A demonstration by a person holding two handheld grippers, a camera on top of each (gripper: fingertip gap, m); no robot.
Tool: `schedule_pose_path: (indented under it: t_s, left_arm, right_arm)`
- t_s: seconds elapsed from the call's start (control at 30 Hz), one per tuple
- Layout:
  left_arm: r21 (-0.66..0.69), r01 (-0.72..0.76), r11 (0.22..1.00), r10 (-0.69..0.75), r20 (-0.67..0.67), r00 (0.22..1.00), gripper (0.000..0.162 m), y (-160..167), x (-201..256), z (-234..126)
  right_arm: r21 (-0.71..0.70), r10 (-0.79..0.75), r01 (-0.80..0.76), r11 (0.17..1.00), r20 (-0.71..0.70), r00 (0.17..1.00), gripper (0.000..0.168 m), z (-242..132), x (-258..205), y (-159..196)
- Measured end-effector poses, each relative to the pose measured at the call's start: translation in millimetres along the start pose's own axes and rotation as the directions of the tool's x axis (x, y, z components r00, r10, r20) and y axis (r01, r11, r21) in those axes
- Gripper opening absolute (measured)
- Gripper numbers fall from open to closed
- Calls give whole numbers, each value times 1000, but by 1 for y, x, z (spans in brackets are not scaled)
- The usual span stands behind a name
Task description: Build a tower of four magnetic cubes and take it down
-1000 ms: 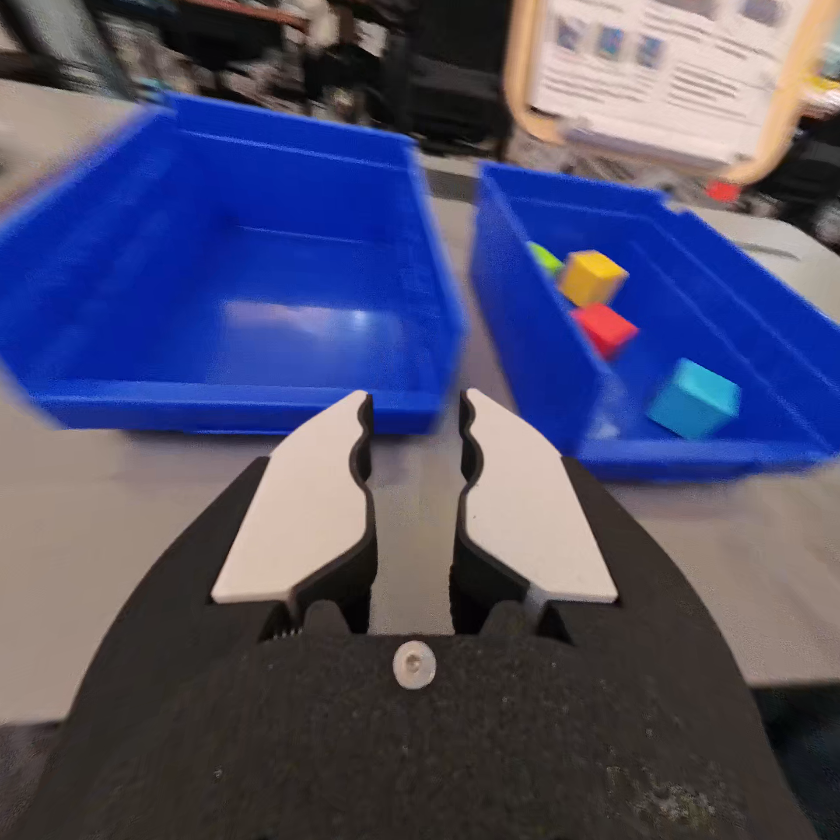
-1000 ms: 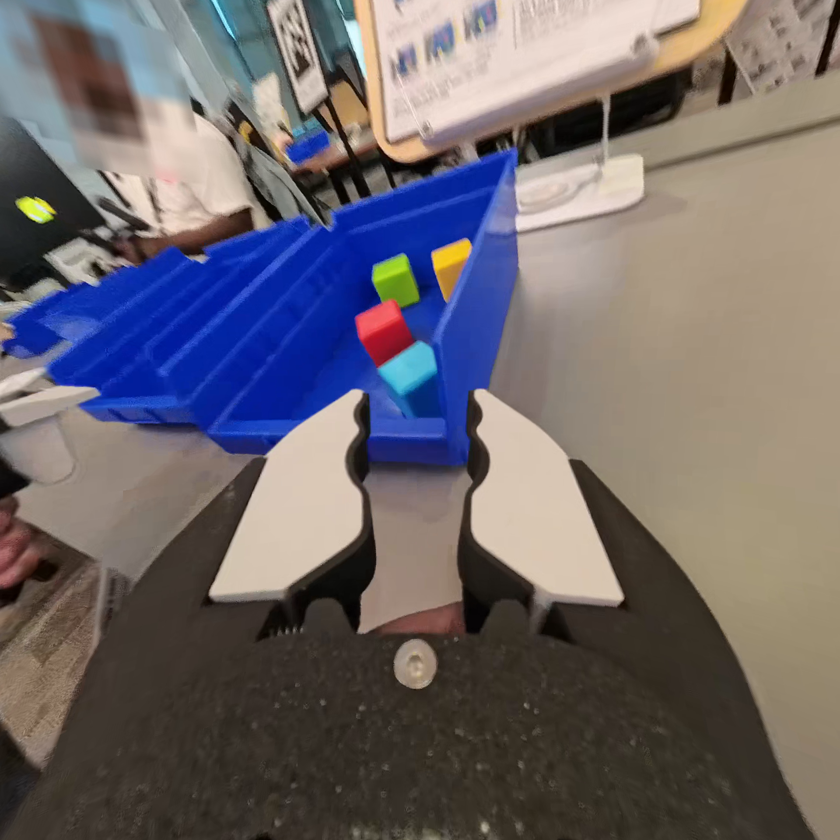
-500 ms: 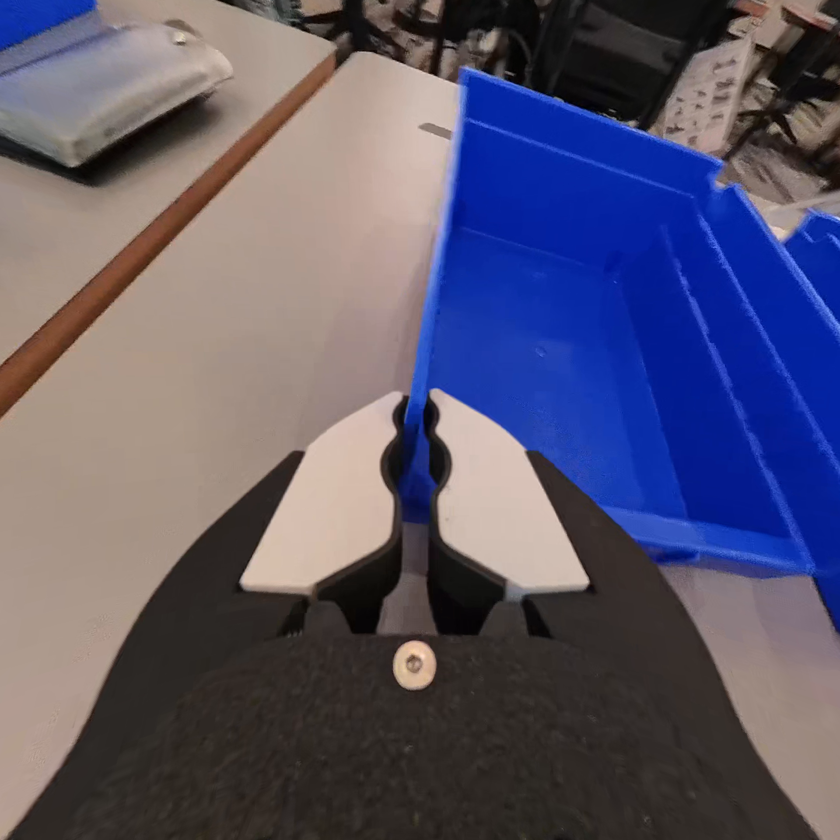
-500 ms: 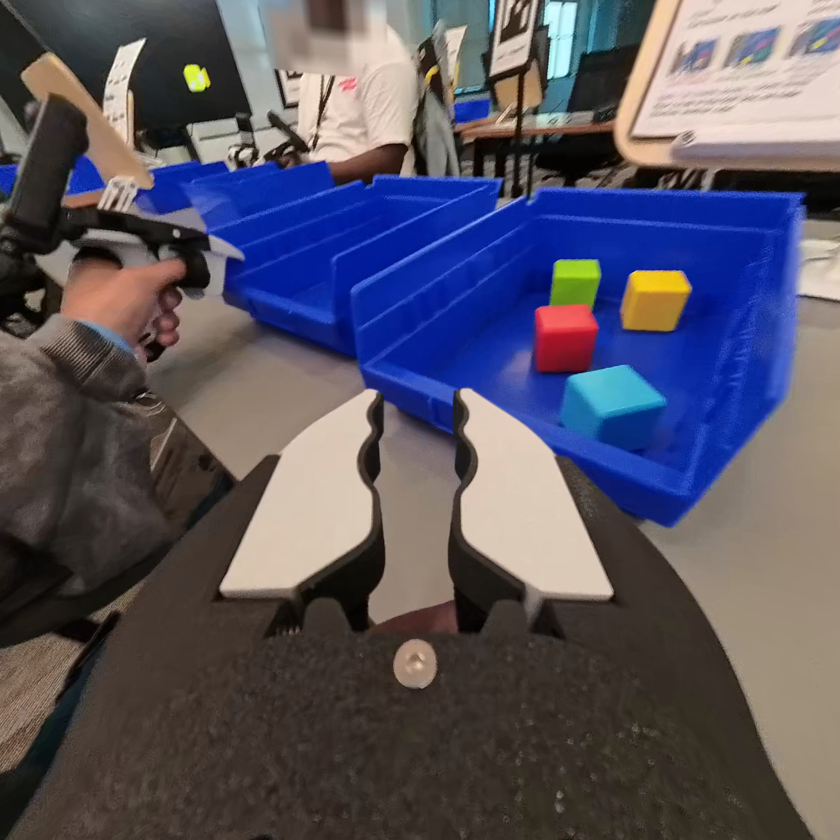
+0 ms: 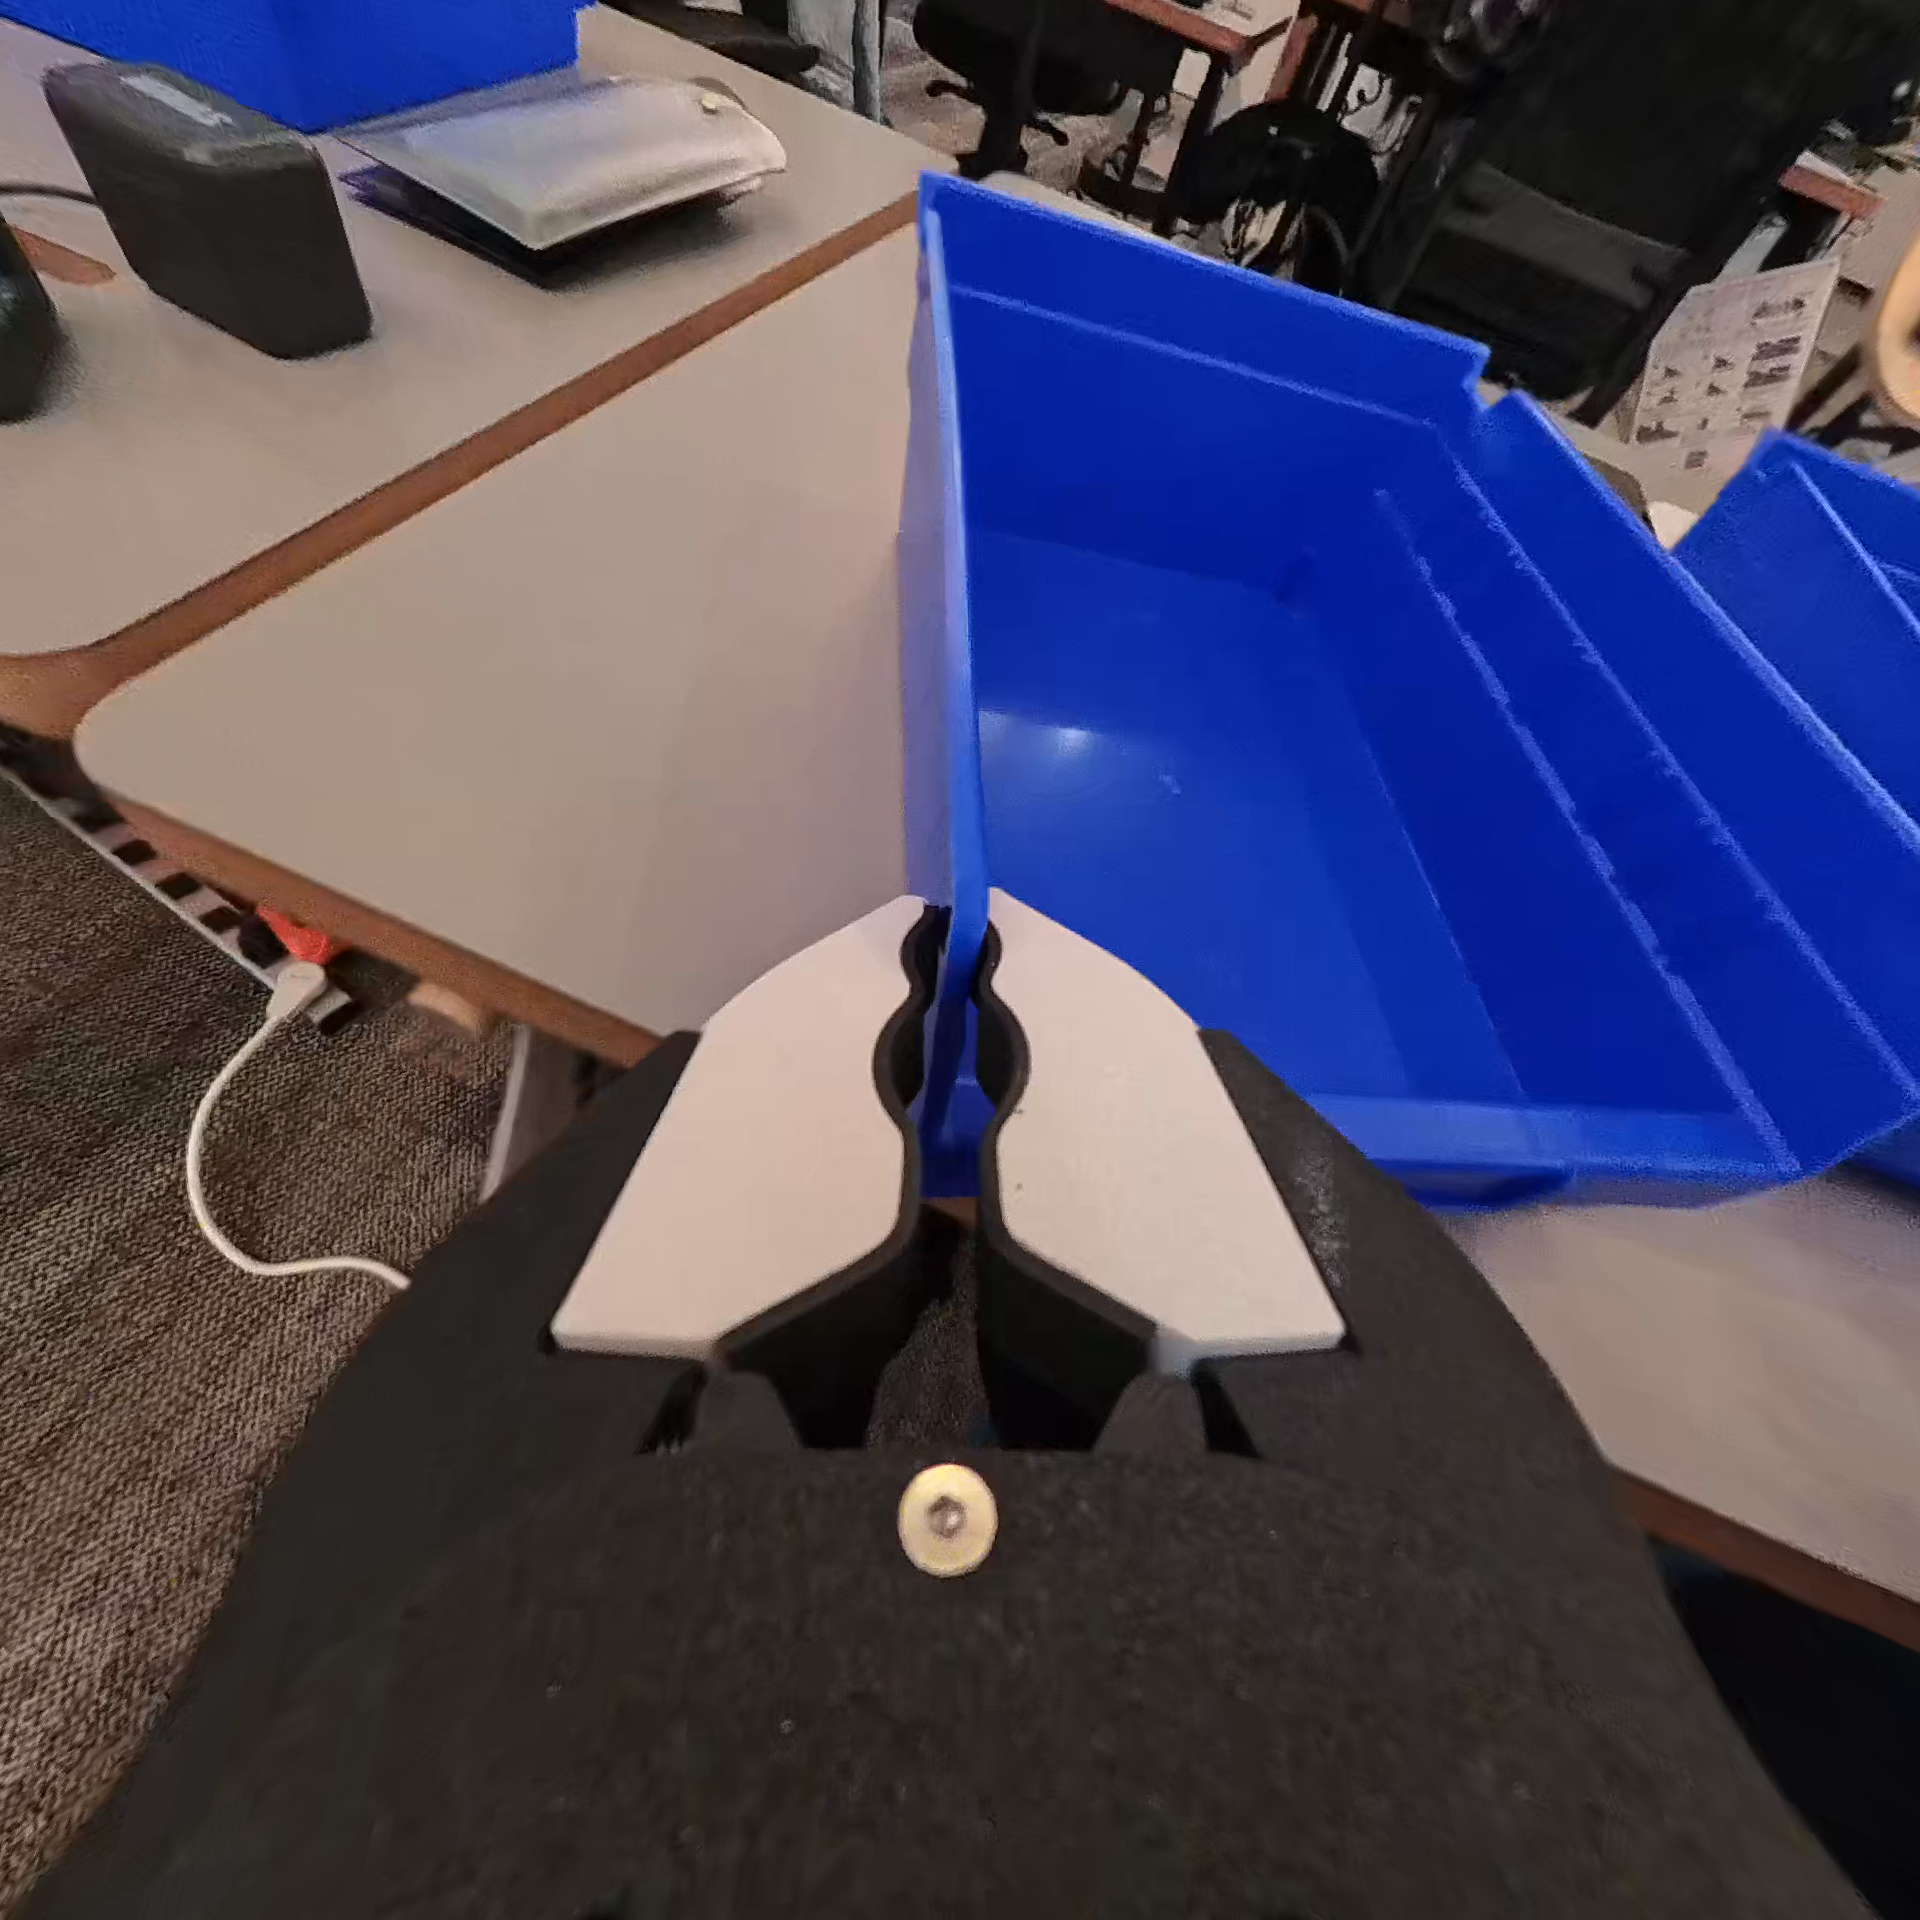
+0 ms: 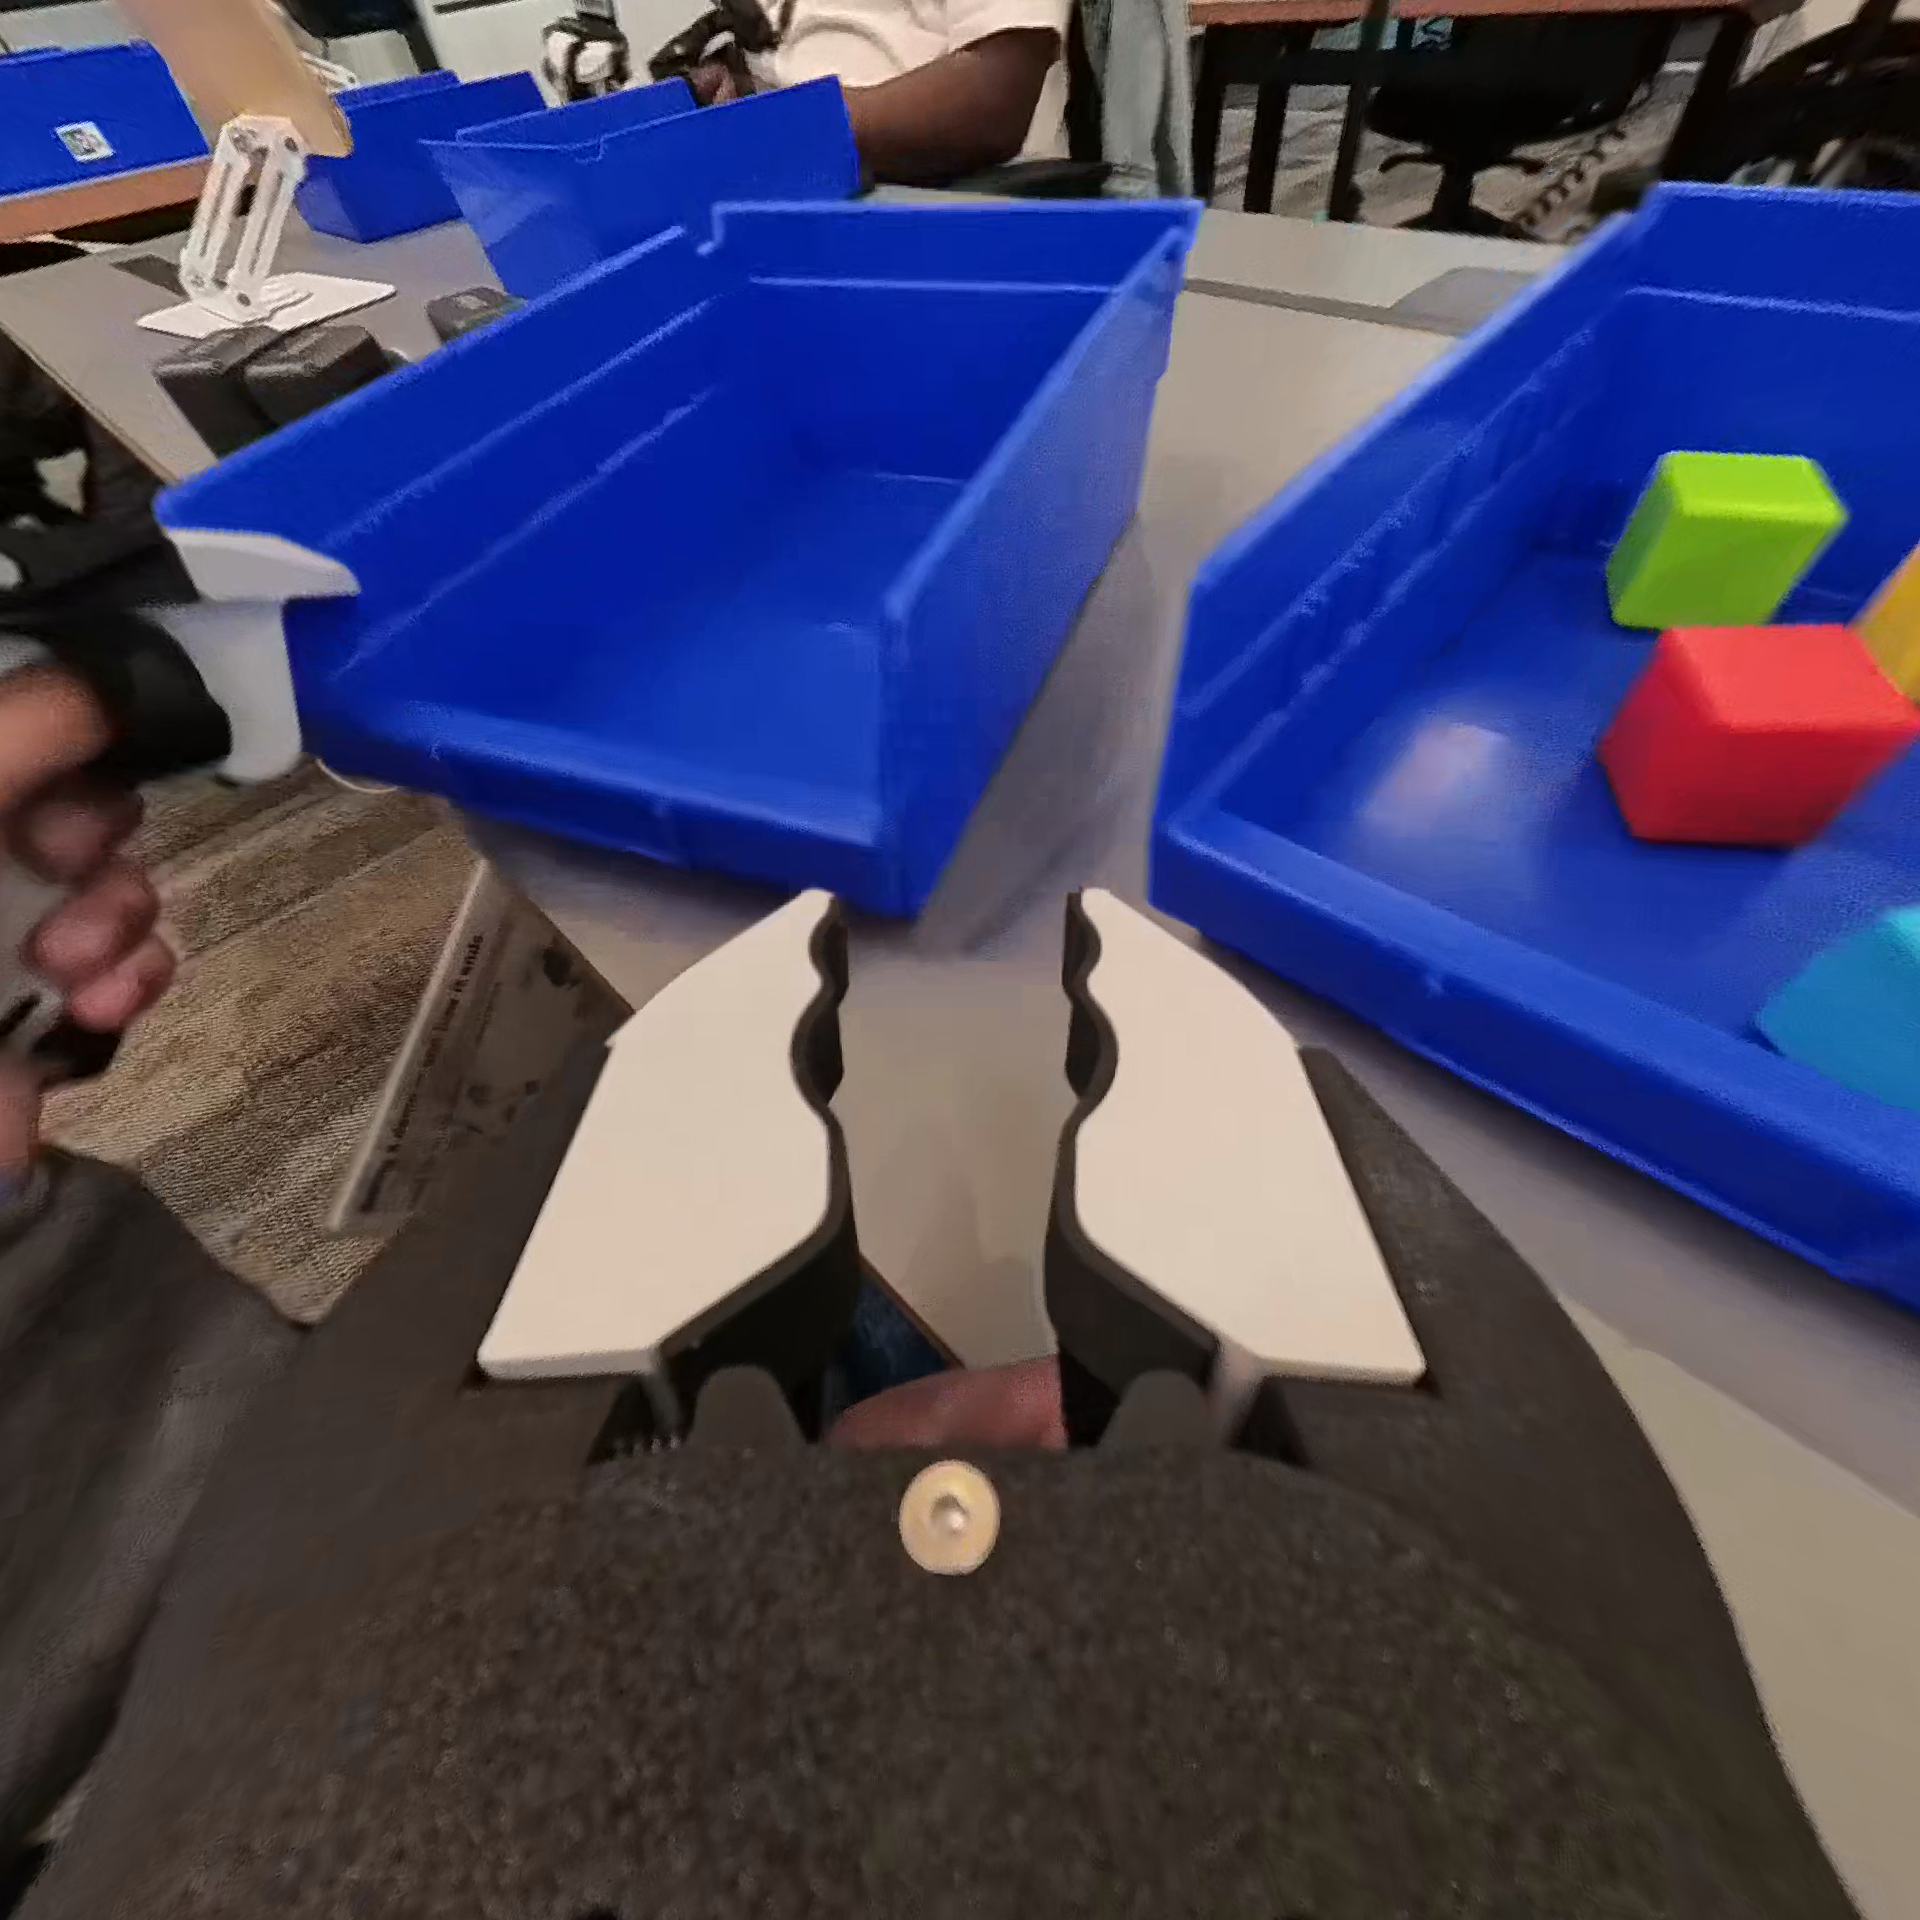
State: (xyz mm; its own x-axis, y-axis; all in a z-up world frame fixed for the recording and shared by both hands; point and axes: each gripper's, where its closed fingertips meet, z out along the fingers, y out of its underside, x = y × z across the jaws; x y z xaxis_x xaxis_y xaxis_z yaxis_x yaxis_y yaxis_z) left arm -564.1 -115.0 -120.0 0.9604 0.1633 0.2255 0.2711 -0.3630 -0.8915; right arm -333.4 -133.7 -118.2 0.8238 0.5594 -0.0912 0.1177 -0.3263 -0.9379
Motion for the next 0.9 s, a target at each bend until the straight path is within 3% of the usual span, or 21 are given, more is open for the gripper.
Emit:
schedule_pose_path:
  t_s: [0.1,0.17,0.23,0.3,0.37,0.47,0.7,0.9]
  left_arm:
    - [10,14,1000,-14,-27,1000,5,11,12,-16]
    - [21,-25,999,25,-9,1000,5,13,16,-24]
    - [51,-105,993,104,32,994,4,6,20,-30]
    - [89,-161,983,158,40,987,5,-4,30,-37]
    - [126,-213,969,204,79,976,4,-14,36,-47]
    - [191,-259,947,243,105,964,5,-29,49,-64]
    - [453,-347,821,320,137,937,3,-86,101,-116]
    - [593,-274,757,360,-28,933,3,-135,204,-134]
  right_arm:
    - [-9,8,-8,1000,28,1000,43,24,-15,-6]
    - [-4,19,-19,1000,-40,999,43,38,-8,-11]
    - [-14,44,-45,999,-65,997,30,48,-4,-11]
    - [-28,77,-79,996,-82,994,30,54,-1,-10]
    - [-22,125,-128,992,-112,986,4,50,9,-12]
    - [13,213,-213,977,-55,975,3,42,8,-19]
    - [325,214,-172,930,-96,972,3,-25,27,-100]
    - [532,199,-15,846,-290,936,3,-123,95,-168]
